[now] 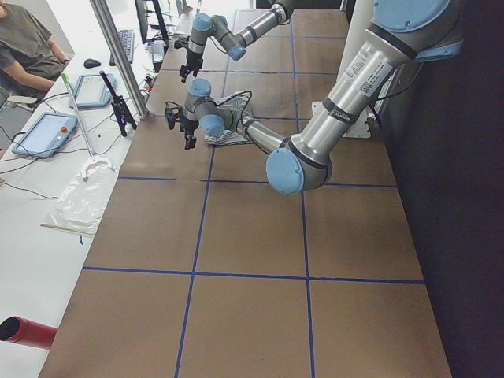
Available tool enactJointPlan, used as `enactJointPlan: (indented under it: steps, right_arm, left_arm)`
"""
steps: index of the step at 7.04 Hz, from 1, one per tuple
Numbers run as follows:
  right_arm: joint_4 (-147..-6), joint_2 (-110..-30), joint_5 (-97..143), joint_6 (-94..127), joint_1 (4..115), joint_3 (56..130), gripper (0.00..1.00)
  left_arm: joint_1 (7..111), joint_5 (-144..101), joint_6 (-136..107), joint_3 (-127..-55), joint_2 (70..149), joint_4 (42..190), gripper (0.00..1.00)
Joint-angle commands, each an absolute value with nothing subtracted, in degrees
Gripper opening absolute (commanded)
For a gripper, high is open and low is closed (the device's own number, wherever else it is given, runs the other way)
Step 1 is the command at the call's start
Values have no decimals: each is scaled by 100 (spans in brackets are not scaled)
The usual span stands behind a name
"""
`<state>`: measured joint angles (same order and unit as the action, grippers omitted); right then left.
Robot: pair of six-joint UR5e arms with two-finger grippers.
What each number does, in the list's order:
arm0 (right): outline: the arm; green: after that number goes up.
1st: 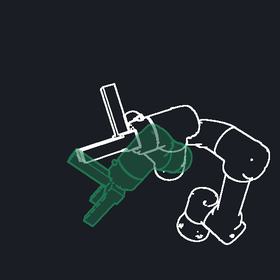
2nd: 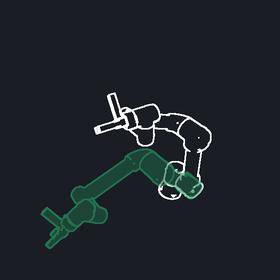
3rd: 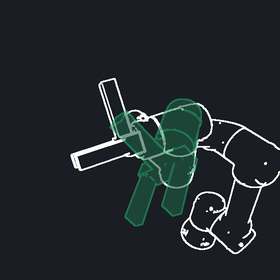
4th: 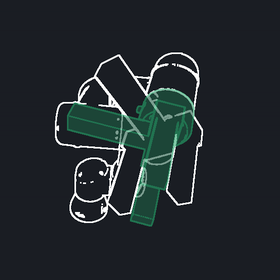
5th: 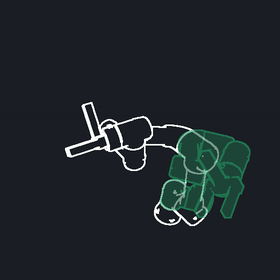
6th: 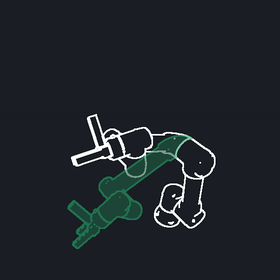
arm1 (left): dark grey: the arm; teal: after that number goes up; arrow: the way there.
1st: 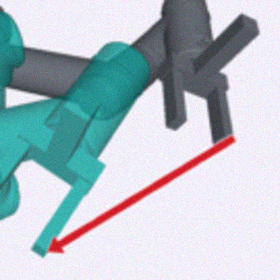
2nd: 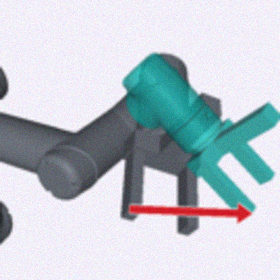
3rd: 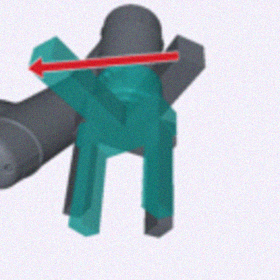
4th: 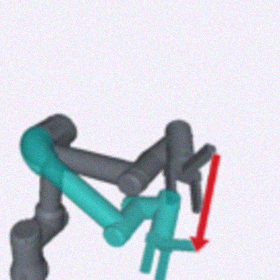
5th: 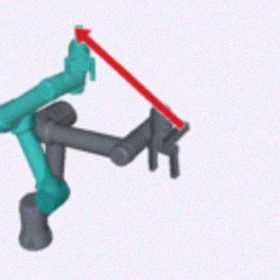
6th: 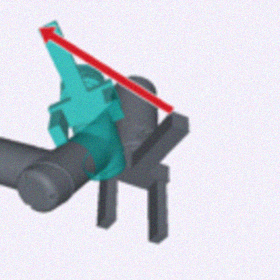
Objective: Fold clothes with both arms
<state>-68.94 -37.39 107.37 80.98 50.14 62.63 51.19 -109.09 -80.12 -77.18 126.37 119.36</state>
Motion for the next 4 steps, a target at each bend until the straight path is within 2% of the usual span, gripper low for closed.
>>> enactJointPlan:
  steps: [1,2,4]
  right_arm:
    - [-8736,-4460,11448,5674,5760,7744,100]
    - [-9441,-5074,11861,4120,6479,8491,100]
    - [-9966,-6155,12802,1183,8000,8675,100]
  left_arm:
    - [5621,-11485,-7065,-8443,11975,11900,100]
    - [6112,-11809,-6066,-8646,11597,11883,100]
    - [7263,-12146,-3757,-8675,10797,11787,100]
